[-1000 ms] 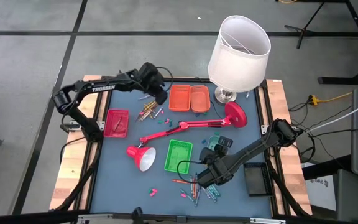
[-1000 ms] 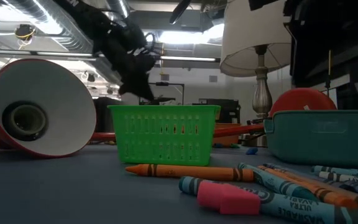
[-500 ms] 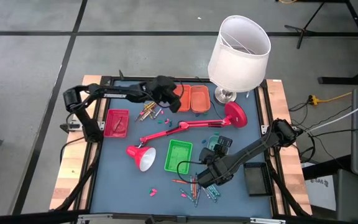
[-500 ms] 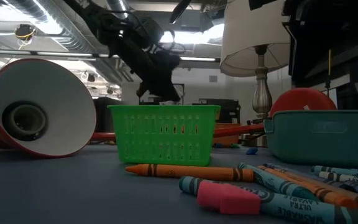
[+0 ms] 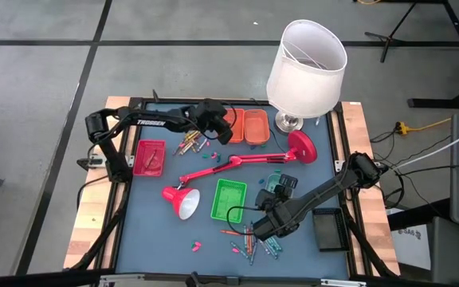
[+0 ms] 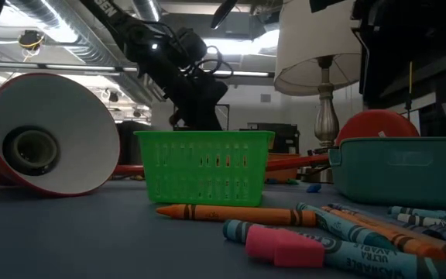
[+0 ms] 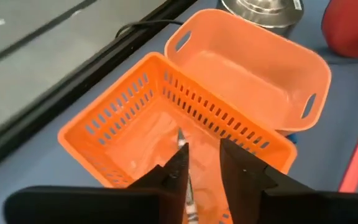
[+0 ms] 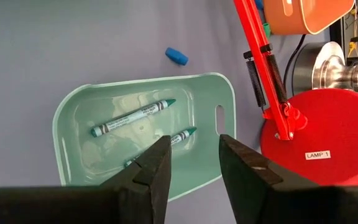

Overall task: Sort crayons
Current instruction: Put the brown crayon into the red bin

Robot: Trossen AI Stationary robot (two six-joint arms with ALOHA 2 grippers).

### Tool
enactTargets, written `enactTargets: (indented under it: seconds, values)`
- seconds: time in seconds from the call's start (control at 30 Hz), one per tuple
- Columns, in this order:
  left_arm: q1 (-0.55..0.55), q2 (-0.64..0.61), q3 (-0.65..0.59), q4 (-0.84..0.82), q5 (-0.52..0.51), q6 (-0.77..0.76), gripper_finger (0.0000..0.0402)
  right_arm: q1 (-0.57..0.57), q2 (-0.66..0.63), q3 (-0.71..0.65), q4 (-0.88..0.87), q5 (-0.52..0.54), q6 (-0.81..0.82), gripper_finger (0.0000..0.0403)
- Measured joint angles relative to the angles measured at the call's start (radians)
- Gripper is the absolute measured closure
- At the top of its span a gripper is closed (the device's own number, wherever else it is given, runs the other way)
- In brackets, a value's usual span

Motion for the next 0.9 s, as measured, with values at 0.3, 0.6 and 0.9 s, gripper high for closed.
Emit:
enactTargets:
  seconds: [0.3,0.6,0.9]
  values:
    - [0.052,-0.125,0.000,-0.218,0.007,0.118,0.0287,0.000,0.000,0.000,0.004,0.000,0.000,0.0269]
    - [0.064,-0.255,0.002,-0.624,0.015,0.119,0.0295,0.000,0.000,0.000,0.020,0.000,0.000,0.0269]
    - [0.065,-0.249,0.000,-0.920,0.009,0.117,0.0309,0.000,0.000,0.000,0.022,0.000,0.000,0.0269]
